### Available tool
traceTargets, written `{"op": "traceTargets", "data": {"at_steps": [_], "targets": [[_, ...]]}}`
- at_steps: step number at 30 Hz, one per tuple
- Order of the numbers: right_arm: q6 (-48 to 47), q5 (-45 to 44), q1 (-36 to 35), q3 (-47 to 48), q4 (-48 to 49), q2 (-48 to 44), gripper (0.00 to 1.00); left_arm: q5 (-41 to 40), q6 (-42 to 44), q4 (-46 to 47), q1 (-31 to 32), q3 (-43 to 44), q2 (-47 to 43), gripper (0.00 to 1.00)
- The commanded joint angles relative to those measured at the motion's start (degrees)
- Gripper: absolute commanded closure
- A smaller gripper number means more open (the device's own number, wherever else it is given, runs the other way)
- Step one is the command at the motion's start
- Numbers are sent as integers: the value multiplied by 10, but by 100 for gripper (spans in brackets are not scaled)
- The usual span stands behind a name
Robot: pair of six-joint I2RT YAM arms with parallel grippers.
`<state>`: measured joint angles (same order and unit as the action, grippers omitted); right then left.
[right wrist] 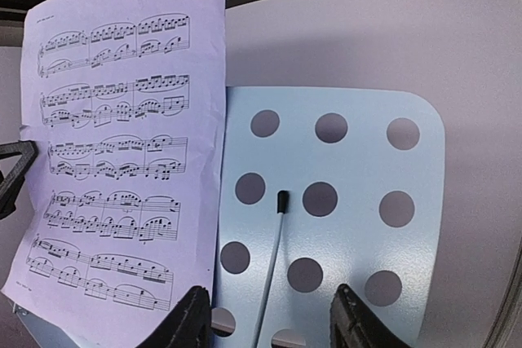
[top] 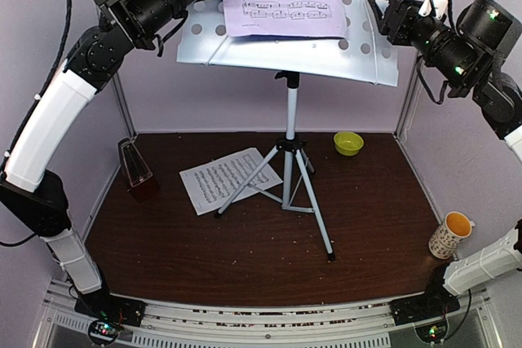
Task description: Set up the instrument practice props
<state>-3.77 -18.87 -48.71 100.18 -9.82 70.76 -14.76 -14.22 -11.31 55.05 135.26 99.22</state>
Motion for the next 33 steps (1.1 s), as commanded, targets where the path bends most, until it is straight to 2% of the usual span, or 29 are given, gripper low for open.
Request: {"op": "traceTargets", "data": {"at_steps": [1, 12, 14, 19, 27, 33], "targets": [[29, -34, 4, 3, -6, 3, 50, 8, 0, 41, 1, -21, -7, 100], [59, -32, 6, 38, -28, 46, 50, -17, 29, 70, 13, -42, -9, 100], [61, -34, 6, 40, -27, 51, 54, -18, 34, 71, 15, -43, -9, 100], [61, -38, 6, 35, -15, 48, 73, -27, 57, 96, 23, -68, -21, 100], [47, -27, 6, -10, 38, 30, 98, -66, 112, 126, 29, -97, -40, 100], [37, -20, 6, -37, 78, 25, 100, -78, 140, 151, 35, -119, -49, 100]]}}
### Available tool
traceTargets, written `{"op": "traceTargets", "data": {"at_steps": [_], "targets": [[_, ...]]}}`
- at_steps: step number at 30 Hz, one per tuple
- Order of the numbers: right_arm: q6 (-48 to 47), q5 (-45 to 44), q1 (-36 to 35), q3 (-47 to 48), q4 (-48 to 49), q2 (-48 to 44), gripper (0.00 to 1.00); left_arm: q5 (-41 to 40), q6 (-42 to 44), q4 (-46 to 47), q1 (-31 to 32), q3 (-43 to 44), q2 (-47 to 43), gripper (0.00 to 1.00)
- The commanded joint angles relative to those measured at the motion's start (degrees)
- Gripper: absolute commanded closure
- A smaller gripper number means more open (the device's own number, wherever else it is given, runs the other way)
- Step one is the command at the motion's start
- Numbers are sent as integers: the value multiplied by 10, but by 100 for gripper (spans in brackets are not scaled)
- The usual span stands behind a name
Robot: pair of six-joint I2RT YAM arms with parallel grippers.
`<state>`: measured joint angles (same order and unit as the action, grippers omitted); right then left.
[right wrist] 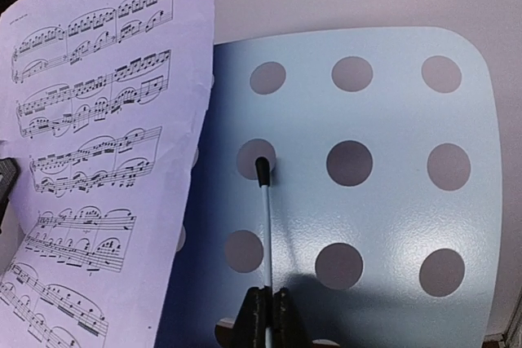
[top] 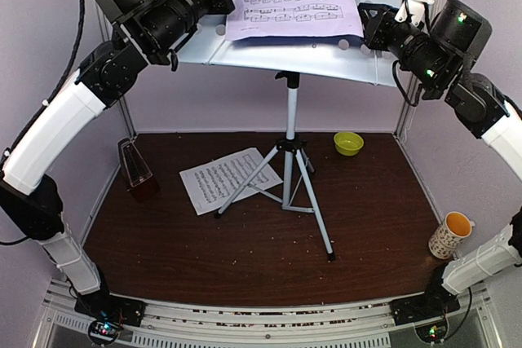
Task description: Set up the instrument practice props
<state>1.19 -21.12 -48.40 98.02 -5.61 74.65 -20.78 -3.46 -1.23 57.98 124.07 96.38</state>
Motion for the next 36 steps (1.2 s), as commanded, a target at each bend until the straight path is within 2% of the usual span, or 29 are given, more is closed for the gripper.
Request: {"op": "traceTargets", "data": {"at_steps": [1, 7, 11, 17, 28, 36], "targets": [[-13, 2, 3, -20, 43, -16, 100, -22, 38, 55, 8, -9, -21, 100], [-19, 7, 3, -65, 102, -36, 100, -20, 66, 78, 21, -22, -29, 100], [-21, 15, 3, -74, 126, -37, 100, -39, 117, 96, 46, -19, -25, 100], [-19, 25, 3, -87, 148, -39, 100, -69, 174, 92, 71, 19, 11, 100], [-20, 37, 3, -94, 159, -40, 100, -73, 153, 109, 74, 37, 40, 100], [-22, 42, 3, -97, 163, -42, 100, -24, 122, 109, 74, 49, 61, 100]]}}
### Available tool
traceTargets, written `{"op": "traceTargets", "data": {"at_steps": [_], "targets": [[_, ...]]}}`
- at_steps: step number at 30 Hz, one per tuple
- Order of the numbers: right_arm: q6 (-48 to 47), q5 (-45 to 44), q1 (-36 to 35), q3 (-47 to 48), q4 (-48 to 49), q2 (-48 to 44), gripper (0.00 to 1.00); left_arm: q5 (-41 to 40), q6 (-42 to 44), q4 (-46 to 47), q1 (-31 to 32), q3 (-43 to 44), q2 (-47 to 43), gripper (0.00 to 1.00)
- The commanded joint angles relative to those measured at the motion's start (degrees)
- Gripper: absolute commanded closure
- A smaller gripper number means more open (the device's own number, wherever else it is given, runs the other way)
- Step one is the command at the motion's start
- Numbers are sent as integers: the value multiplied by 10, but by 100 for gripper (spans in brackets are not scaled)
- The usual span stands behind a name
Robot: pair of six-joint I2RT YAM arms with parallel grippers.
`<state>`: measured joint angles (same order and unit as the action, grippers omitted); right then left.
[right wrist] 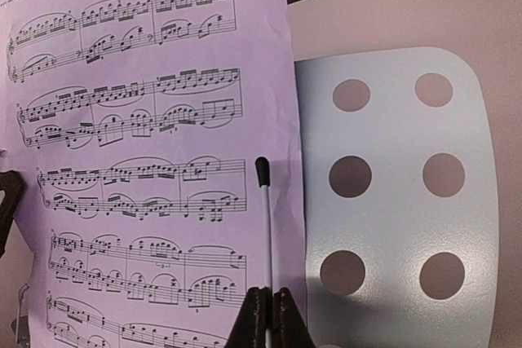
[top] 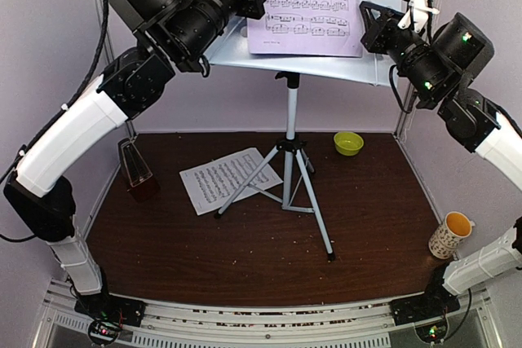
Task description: Set up the instrument practice props
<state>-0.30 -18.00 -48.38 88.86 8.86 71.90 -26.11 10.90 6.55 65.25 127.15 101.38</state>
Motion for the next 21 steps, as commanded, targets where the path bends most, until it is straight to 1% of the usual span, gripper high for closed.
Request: {"op": "traceTargets", "data": {"at_steps": [1, 9, 17, 21], "targets": [[-8, 12, 3, -5, 18, -15, 100, 35, -25, 32, 1, 17, 13, 100], [-8, 18, 2, -7, 20, -19, 100, 76, -38, 45, 1, 14, 25, 100], [-11, 21, 2, -21, 38, -27, 100, 52, -58, 28, -4, 49, 53, 100], [-17, 27, 1, -45, 73, -37, 100, 39, -93, 7, -18, 69, 66, 100]]}}
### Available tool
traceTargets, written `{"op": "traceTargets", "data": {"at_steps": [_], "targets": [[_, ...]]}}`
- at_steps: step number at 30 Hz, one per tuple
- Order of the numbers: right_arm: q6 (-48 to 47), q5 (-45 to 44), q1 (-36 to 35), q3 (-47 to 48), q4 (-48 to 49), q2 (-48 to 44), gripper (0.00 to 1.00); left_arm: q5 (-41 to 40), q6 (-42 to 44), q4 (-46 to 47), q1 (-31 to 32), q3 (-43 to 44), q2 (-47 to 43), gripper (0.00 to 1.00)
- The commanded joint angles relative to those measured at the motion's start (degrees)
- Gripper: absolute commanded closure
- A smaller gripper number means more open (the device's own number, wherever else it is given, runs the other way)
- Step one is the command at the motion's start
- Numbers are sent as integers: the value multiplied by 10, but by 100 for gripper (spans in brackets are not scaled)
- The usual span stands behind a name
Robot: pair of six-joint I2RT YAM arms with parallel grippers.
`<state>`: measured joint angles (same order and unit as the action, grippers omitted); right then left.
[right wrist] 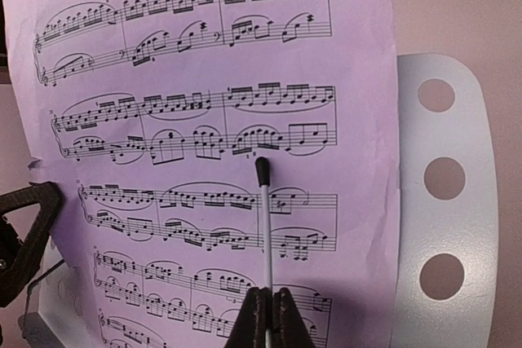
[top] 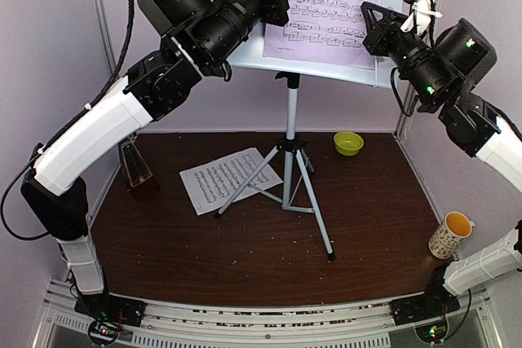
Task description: Set up the instrument practice props
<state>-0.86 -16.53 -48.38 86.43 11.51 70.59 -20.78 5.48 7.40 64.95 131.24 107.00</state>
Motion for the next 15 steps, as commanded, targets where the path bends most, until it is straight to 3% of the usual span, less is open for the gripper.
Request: {"op": "traceTargets", "data": {"at_steps": [1, 6, 15], "targets": [[-14, 16, 1, -25, 53, -26, 100, -7, -49, -7, -20, 27, 10, 100], [-21, 26, 1, -30, 63, -26, 100, 31, -64, -14, -28, 28, 17, 100], [-29, 31, 1, -40, 81, -22, 100, 31, -104, -14, -39, 29, 25, 100]]}}
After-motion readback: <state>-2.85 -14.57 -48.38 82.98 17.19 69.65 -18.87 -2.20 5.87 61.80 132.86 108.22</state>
